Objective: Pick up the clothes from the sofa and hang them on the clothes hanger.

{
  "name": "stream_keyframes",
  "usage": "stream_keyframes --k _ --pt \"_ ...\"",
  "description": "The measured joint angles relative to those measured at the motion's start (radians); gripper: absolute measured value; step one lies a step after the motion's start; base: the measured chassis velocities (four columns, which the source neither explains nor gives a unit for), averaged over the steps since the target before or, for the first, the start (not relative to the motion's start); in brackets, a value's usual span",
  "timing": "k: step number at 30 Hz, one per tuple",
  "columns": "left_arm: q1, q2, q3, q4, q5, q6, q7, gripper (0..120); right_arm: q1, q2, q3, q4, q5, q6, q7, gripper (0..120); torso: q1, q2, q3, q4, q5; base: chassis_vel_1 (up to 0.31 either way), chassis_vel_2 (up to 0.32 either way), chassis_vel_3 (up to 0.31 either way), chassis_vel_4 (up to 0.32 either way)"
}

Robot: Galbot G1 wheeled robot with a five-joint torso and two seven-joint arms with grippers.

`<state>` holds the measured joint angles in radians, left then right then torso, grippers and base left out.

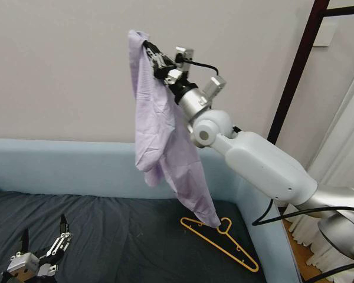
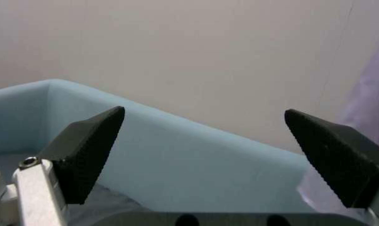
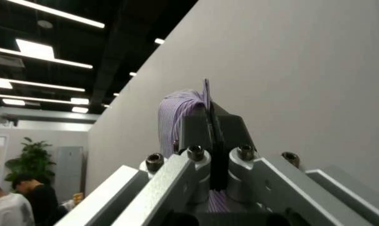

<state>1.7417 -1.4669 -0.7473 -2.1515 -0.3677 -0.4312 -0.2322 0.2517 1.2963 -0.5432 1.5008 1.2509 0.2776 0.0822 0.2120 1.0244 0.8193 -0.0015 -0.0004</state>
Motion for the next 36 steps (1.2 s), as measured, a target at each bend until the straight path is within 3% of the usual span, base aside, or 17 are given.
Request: stream_keyframes --k 3,6,9,13,14,17,18,22,23,28,36 --pt "0.004 -0.002 -0.008 0.001 -0.004 -0.008 -0.001 100 0.018 0.079 -0.006 -0.003 0.015 -0.001 0.020 0 0.000 0.000 0.000 0.0004 -0.0002 0.000 0.000 0.000 0.000" --pt "0.006 -0.002 -0.011 0.004 -0.005 -0.012 -0.002 100 0.011 0.097 -0.001 0.011 0.025 -0.001 0.035 0 0.000 0.000 0.000 0.0008 -0.0004 0.000 0.000 0.000 0.000" --pt "0.006 -0.002 -0.014 0.006 -0.006 -0.014 -0.003 100 -0.029 0.065 -0.009 0.038 0.024 -0.001 0.034 0 0.000 0.000 0.000 0.0005 0.0001 0.000 0.000 0.000 0.000" --pt "0.000 -0.002 -0.009 0.011 -0.006 -0.014 -0.004 100 -0.185 -0.109 -0.055 0.094 -0.010 -0.001 -0.048 0 0.000 0.000 0.000 -0.0003 0.0008 0.000 0.000 0.000 0.000" --pt "0.000 -0.002 -0.009 0.011 -0.006 -0.014 -0.004 100 -0.185 -0.109 -0.055 0.094 -0.010 -0.001 -0.048 0 0.000 0.000 0.000 -0.0003 0.0008 0.000 0.000 0.000 0.000" --pt "-0.008 -0.004 0.001 0.021 -0.002 -0.012 0.000 100 -0.326 -0.227 -0.060 0.104 -0.039 -0.004 -0.179 0 0.000 0.000 0.000 -0.0006 0.0009 0.000 0.000 0.000 0.000" --pt "-0.008 -0.004 0.001 0.021 -0.002 -0.012 0.000 100 -0.326 -0.227 -0.060 0.104 -0.039 -0.004 -0.179 0 0.000 0.000 0.000 -0.0006 0.0009 0.000 0.000 0.000 0.000" --pt "-0.019 -0.007 0.016 0.036 0.010 -0.006 0.006 100 -0.521 -0.351 -0.010 0.048 -0.089 -0.006 -0.423 0 0.000 0.000 0.000 -0.0003 0.0009 0.000 0.000 0.000 0.000" --pt "-0.019 -0.007 0.016 0.036 0.010 -0.006 0.006 100 -0.521 -0.351 -0.010 0.048 -0.089 -0.006 -0.423 0 0.000 0.000 0.000 -0.0003 0.0009 0.000 0.000 0.000 0.000" --pt "-0.025 -0.003 0.018 0.040 0.013 0.004 0.009 100 -0.749 -0.425 0.073 -0.048 -0.198 -0.011 -0.737 0 0.000 0.000 0.000 -0.0002 0.0009 0.000 0.000 0.000 0.000" --pt "-0.030 -0.002 0.019 0.045 0.013 0.008 0.010 100 -0.934 -0.416 0.157 -0.148 -0.418 0.012 -0.859 0 0.000 0.000 0.000 0.0000 0.0004 0.000 0.000 0.000 0.000"
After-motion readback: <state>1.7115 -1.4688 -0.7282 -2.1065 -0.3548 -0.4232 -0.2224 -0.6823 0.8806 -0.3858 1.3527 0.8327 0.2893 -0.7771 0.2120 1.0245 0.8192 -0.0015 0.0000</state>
